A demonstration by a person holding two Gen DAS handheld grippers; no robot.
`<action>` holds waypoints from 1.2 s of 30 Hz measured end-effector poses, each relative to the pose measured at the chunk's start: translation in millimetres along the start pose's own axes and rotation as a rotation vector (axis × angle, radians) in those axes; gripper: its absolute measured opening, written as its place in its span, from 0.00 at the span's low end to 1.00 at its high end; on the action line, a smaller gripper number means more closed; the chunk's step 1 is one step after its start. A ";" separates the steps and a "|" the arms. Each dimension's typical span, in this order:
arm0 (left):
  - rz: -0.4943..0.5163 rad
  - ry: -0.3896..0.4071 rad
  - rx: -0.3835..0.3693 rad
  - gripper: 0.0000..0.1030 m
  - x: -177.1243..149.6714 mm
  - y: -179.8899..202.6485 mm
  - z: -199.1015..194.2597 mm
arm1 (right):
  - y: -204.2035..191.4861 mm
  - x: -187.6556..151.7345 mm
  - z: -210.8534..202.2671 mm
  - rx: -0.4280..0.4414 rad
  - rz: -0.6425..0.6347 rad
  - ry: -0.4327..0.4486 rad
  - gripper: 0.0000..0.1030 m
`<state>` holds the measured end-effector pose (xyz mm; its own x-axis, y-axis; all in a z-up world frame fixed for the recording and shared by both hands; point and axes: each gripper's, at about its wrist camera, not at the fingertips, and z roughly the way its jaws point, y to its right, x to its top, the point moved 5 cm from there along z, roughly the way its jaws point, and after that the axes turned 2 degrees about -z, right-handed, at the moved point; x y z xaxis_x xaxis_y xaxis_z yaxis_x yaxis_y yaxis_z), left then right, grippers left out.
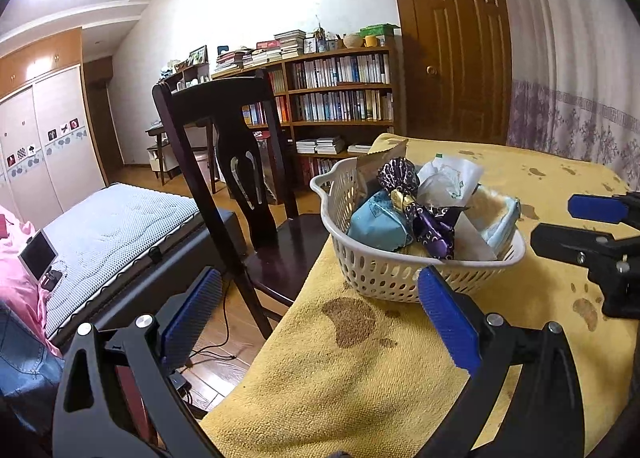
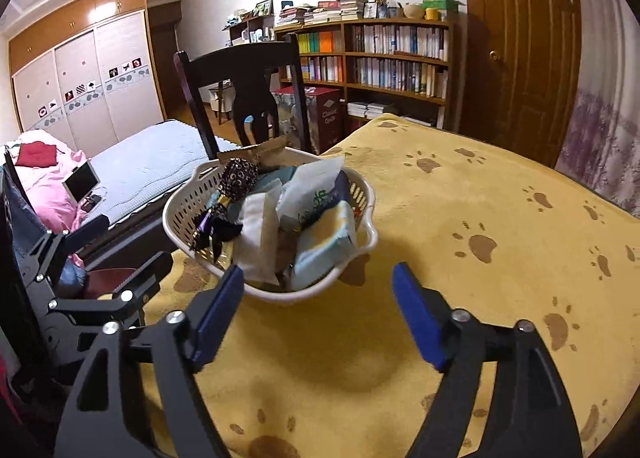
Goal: Organize snacks
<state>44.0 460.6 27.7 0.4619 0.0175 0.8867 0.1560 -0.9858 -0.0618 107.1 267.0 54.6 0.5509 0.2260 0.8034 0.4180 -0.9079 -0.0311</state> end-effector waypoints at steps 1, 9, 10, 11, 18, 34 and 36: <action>-0.001 0.000 0.000 0.97 0.0 0.0 0.0 | 0.0 -1.9 -1.3 -0.012 -0.005 0.003 0.76; 0.005 -0.001 0.014 0.97 0.7 0.1 -0.2 | 0.8 -6.1 -2.6 -0.032 -0.009 0.006 0.84; 0.006 -0.002 0.017 0.97 0.8 -0.4 -0.1 | 0.8 -6.1 -2.5 -0.033 -0.010 0.006 0.84; 0.006 -0.003 0.019 0.97 0.3 -1.3 0.1 | 0.5 -6.3 -2.4 -0.035 -0.012 0.006 0.84; 0.005 -0.011 0.047 0.97 0.2 -3.9 1.6 | -4.8 -7.0 -3.7 -0.039 -0.026 0.013 0.94; 0.038 -0.016 0.061 0.97 -0.8 0.6 4.0 | -16.9 -9.7 1.4 -0.067 -0.072 -0.009 0.95; 0.043 -0.016 0.063 0.97 -1.2 1.4 4.2 | -15.6 -9.6 1.4 -0.072 -0.071 -0.007 0.95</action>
<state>47.3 459.9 24.7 0.4833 -0.0214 0.8752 0.1898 -0.9734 -0.1286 96.3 279.5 46.6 0.5268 0.2928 0.7979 0.4029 -0.9126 0.0689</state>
